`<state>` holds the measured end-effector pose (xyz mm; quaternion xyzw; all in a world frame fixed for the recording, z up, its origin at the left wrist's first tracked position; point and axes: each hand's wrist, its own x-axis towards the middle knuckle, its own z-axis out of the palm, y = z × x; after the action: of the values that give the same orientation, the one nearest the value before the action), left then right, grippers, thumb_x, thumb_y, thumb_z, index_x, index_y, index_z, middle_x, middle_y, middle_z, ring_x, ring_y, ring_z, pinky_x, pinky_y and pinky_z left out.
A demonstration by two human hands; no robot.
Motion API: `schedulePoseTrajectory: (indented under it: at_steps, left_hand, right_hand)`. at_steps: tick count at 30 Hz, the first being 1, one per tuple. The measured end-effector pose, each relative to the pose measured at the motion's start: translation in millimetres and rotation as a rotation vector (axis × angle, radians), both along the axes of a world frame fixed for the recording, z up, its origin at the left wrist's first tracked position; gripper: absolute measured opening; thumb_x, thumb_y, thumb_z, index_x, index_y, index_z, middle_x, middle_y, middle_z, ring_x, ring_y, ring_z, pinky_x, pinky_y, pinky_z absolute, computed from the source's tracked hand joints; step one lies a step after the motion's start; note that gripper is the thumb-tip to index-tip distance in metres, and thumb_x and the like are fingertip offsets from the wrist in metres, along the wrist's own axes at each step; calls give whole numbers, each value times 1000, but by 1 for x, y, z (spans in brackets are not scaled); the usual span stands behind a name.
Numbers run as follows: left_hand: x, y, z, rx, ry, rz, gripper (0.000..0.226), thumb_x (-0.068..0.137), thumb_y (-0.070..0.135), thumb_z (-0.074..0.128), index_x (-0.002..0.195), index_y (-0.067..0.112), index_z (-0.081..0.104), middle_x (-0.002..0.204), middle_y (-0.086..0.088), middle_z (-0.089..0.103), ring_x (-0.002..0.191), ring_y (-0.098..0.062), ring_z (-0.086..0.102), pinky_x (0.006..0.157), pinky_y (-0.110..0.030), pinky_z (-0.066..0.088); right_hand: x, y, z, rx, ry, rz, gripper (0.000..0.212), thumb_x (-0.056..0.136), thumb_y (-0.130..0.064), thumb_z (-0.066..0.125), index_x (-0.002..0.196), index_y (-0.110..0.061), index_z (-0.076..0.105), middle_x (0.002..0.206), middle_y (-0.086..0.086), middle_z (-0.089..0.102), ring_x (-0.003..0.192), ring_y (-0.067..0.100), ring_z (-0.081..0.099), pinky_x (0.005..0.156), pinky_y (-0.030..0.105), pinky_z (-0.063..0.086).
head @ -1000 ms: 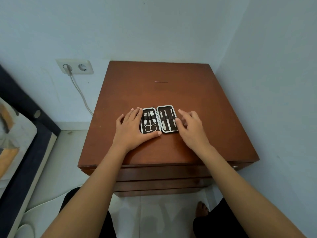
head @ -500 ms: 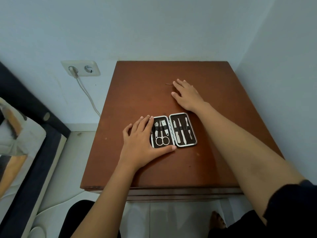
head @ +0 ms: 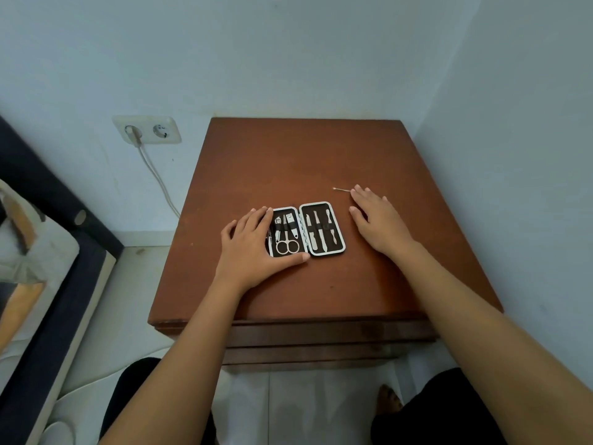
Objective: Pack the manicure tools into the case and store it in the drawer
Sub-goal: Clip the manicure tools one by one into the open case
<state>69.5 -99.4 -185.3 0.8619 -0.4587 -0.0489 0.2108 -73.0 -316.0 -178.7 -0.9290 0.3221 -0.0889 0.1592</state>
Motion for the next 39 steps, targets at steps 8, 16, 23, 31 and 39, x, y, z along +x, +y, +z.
schedulePoseTrajectory:
  at_steps: [8, 16, 23, 31, 39]
  left_hand:
    - [66, 3, -31, 107, 16, 70, 117, 56, 92, 33, 149, 21, 22, 157, 5, 19, 145, -9, 9, 116, -37, 2]
    - [84, 11, -48, 139, 32, 113, 119, 56, 91, 32, 149, 18, 19, 157, 3, 20, 145, -9, 10, 116, -36, 3]
    - [60, 9, -36, 99, 19, 78, 119, 55, 91, 33, 149, 18, 20, 157, 3, 21, 145, -10, 11, 116, -37, 3]
    - [22, -5, -9, 31, -11, 16, 119, 56, 91, 33, 148, 19, 20, 157, 3, 20, 145, -10, 10, 116, -37, 3]
    - [-4, -21, 6, -7, -40, -28, 119, 56, 91, 33, 149, 18, 20, 157, 3, 20, 145, -9, 10, 116, -36, 3]
  right_hand:
    - [17, 46, -47, 135, -323, -102, 33, 92, -16, 53, 124, -11, 58, 129, 6, 60, 123, 18, 51, 104, 27, 35]
    - [51, 34, -55, 359, -328, -240, 7, 81, -18, 68, 86, -13, 69, 98, 6, 58, 90, 17, 55, 77, 23, 37]
    - [31, 35, -36, 265, -112, -239, 12, 90, -21, 55, 85, -15, 65, 98, 4, 49, 104, 27, 48, 91, 40, 42]
    - [-16, 51, 5, 293, -309, -229, 14, 94, -13, 43, 86, -14, 54, 91, 4, 59, 84, 18, 51, 72, 28, 38]
    - [-38, 68, 19, 168, -355, -109, 15, 89, -9, 51, 93, -9, 65, 76, -5, 55, 69, 10, 49, 60, 18, 33]
